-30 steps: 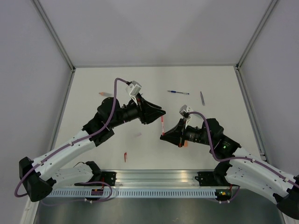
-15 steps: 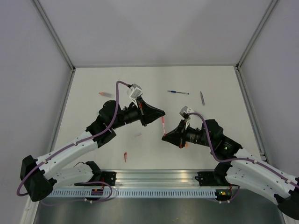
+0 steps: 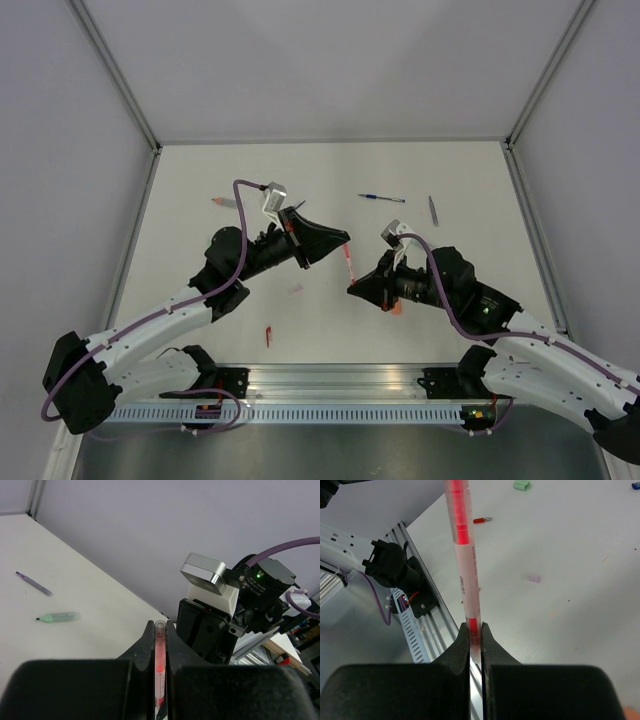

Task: Insert the pens into the pen caps
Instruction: Press the pen cap onto the pen.

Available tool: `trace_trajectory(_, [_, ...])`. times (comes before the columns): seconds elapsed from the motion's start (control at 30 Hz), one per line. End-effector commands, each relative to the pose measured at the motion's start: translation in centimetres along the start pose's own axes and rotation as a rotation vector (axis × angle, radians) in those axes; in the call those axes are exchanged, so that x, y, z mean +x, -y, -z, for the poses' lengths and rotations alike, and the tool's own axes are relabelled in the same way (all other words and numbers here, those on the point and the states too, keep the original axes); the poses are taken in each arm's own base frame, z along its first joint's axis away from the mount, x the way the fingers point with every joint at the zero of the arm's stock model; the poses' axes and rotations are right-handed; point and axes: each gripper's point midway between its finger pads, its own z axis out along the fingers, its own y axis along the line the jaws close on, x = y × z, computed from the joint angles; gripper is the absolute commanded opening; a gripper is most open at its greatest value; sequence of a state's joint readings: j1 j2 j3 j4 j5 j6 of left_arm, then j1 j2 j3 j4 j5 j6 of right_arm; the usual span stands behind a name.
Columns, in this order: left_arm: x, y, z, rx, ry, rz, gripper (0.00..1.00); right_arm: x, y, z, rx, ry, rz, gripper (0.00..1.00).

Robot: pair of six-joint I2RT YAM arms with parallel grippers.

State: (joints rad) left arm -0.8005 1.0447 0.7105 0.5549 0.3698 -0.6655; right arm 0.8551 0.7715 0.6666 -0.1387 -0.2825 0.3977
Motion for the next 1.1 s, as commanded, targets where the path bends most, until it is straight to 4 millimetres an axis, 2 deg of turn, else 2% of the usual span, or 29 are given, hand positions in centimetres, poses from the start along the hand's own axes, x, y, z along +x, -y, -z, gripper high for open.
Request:
trace_trajectory(0.0, [7.9, 1.4, 2.2, 0.094, -0.299, 0.172, 0.02, -13.6, -0.7, 2.0, 0.094, 0.455, 0.066, 0.0])
trace_trajectory(0.17, [9.2, 0.4, 2.4, 0.073, -0.316, 0.195, 0.02, -14.8, 0.3, 2.3, 0.161, 0.493, 0.092, 0.0])
trace_trajectory(0.27, [9.3, 0.4, 2.3, 0.09, -0.314, 0.183, 0.02, -15.5, 0.1, 2.6, 0.157, 0.525, 0.114, 0.0])
trace_trajectory(0.47, [9.2, 1.4, 2.6, 0.151, -0.311, 0.157, 0.02, -17.0, -2.3, 3.4, 0.032, 0.602, 0.135, 0.0])
trace_trajectory(0.63, [9.3, 1.3, 2.7, 0.149, -0.32, 0.137, 0.02, -18.3, -3.9, 4.3, -0.039, 0.646, 0.144, 0.0])
trace_trajectory(0.73, [9.5, 1.0, 2.7, 0.137, -0.326, 0.127, 0.02, -19.0, -4.2, 4.0, -0.046, 0.639, 0.138, 0.0])
trace_trajectory(0.87, [9.9, 0.3, 2.9, 0.11, -0.339, 0.101, 0.02, -20.1, -2.7, 3.3, 0.057, 0.615, 0.154, 0.0])
trace_trajectory(0.97, [10.0, -0.3, 2.9, 0.083, -0.339, 0.084, 0.02, -20.5, -2.4, 2.7, 0.079, 0.589, 0.175, 0.0])
trace_trajectory(1.03, [9.8, -0.5, 2.8, 0.069, -0.329, 0.081, 0.02, -20.3, -2.3, 2.3, 0.075, 0.564, 0.185, 0.0])
trace_trajectory(1.07, [9.3, -0.4, 2.8, 0.068, -0.315, 0.079, 0.02, -19.5, -2.0, 1.6, 0.079, 0.526, 0.182, 0.0])
